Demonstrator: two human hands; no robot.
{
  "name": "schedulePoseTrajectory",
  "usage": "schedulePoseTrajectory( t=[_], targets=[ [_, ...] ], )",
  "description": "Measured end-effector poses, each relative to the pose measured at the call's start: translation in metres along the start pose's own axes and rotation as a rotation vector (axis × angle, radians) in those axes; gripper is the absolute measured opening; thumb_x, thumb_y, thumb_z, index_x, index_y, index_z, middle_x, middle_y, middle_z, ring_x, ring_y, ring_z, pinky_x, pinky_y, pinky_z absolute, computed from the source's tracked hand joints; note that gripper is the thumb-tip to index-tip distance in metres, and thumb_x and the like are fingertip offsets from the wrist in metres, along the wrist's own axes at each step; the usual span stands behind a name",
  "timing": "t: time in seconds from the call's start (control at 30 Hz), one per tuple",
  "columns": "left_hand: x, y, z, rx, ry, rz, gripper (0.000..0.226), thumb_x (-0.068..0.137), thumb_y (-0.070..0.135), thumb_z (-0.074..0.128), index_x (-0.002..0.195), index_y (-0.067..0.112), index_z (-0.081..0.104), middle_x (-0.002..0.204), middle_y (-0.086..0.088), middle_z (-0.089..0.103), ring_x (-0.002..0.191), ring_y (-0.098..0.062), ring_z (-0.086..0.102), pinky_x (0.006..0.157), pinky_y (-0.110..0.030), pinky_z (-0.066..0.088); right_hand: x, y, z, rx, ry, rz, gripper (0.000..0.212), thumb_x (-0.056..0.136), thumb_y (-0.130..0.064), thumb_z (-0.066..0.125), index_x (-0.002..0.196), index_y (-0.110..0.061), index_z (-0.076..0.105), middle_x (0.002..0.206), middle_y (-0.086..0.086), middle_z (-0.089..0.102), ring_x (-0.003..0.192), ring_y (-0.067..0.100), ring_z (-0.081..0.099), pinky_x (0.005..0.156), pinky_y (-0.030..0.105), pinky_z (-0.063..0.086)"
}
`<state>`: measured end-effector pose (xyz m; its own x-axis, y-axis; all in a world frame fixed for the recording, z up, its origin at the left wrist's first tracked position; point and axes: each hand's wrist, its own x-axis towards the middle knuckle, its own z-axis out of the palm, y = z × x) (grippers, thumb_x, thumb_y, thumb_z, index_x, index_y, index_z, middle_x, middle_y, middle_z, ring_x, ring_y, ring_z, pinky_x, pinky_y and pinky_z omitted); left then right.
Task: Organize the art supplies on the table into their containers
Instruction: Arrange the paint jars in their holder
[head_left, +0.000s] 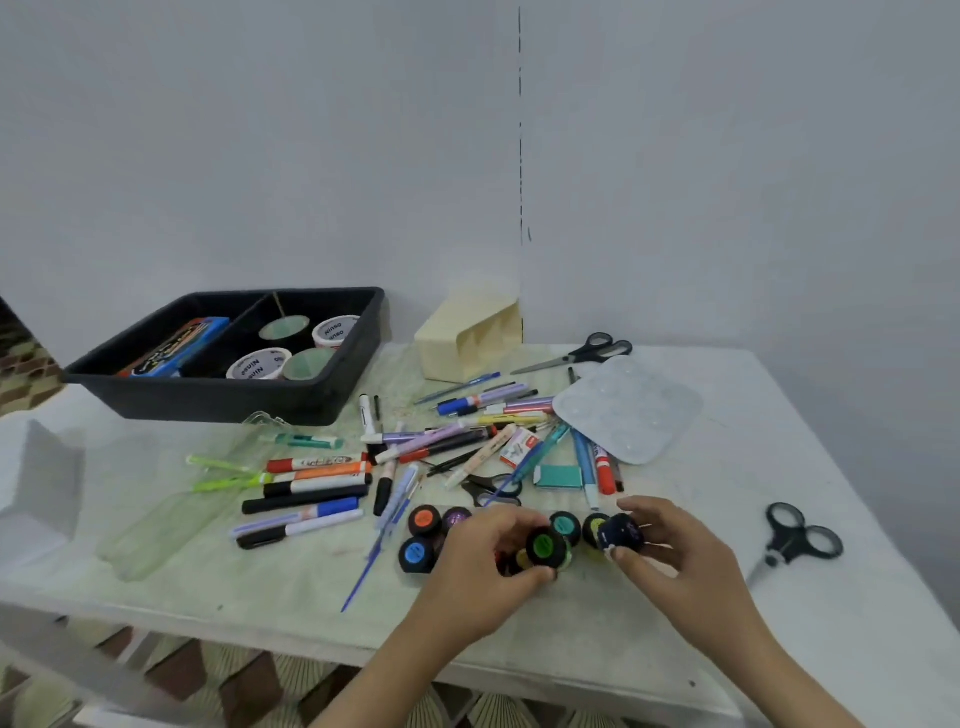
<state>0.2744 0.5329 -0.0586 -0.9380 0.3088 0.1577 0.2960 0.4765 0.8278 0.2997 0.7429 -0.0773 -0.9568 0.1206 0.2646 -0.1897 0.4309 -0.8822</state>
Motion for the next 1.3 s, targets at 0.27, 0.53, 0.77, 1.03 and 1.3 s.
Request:
schedulePoseTrajectory(
  t=[0.27, 0.53, 0.77, 1.03, 1.3],
  targets=[
    [0.001, -0.005, 0.018, 0.366, 0.016, 0.185, 0.045, 0.075, 0.039, 0.071, 0.119, 0.032, 0.061, 0.105, 0.020, 0.060, 0.102, 0.002, 0.043, 0.089, -0.009, 0.029, -0.011, 0.000, -0.006, -0.150, -0.096, -0.132, 0.034, 0.070, -0.027, 0.066, 0.101, -0.039, 0.058, 0.108, -0.025, 0.057, 0.099, -0.002, 0.056, 0.083, 0.004, 0.037],
    [0.003, -0.015, 0.022, 0.456, 0.007, 0.252, 0.044, 0.078, 0.053, 0.057, 0.112, 0.027, 0.067, 0.104, 0.015, 0.058, 0.102, -0.002, 0.041, 0.089, -0.010, 0.025, -0.009, 0.008, -0.005, -0.311, -0.139, -0.256, 0.033, 0.072, -0.037, 0.060, 0.105, -0.043, 0.055, 0.101, -0.031, 0.056, 0.102, -0.008, 0.049, 0.082, 0.013, 0.038],
    [-0.005, -0.025, 0.024, 0.416, 0.094, 0.231, 0.038, 0.080, 0.055, 0.053, 0.110, 0.036, 0.066, 0.109, 0.019, 0.056, 0.106, 0.002, 0.043, 0.092, -0.016, 0.030, -0.007, 0.017, -0.002, -0.422, -0.156, -0.343, 0.034, 0.075, -0.041, 0.053, 0.109, -0.040, 0.056, 0.103, -0.030, 0.055, 0.101, -0.010, 0.046, 0.081, 0.016, 0.036],
    [-0.004, -0.037, 0.021, 0.403, 0.125, 0.209, 0.033, 0.080, 0.055, 0.050, 0.107, 0.045, 0.066, 0.115, 0.033, 0.045, 0.114, 0.013, 0.034, 0.096, -0.014, 0.022, -0.003, 0.026, 0.003, -0.417, -0.113, -0.372, 0.032, 0.083, -0.045, 0.049, 0.106, -0.031, 0.067, 0.098, -0.024, 0.058, 0.096, -0.005, 0.049, 0.082, 0.017, 0.038],
    [-0.003, -0.039, 0.019, 0.394, 0.087, 0.201, 0.035, 0.080, 0.057, 0.047, 0.109, 0.048, 0.064, 0.119, 0.031, 0.046, 0.118, 0.009, 0.034, 0.098, -0.012, 0.016, -0.003, 0.034, 0.007, -0.496, -0.017, -0.454, 0.029, 0.083, -0.039, 0.050, 0.097, -0.031, 0.073, 0.104, -0.007, 0.058, 0.090, 0.009, 0.050, 0.076, 0.030, 0.043]
  ],
)
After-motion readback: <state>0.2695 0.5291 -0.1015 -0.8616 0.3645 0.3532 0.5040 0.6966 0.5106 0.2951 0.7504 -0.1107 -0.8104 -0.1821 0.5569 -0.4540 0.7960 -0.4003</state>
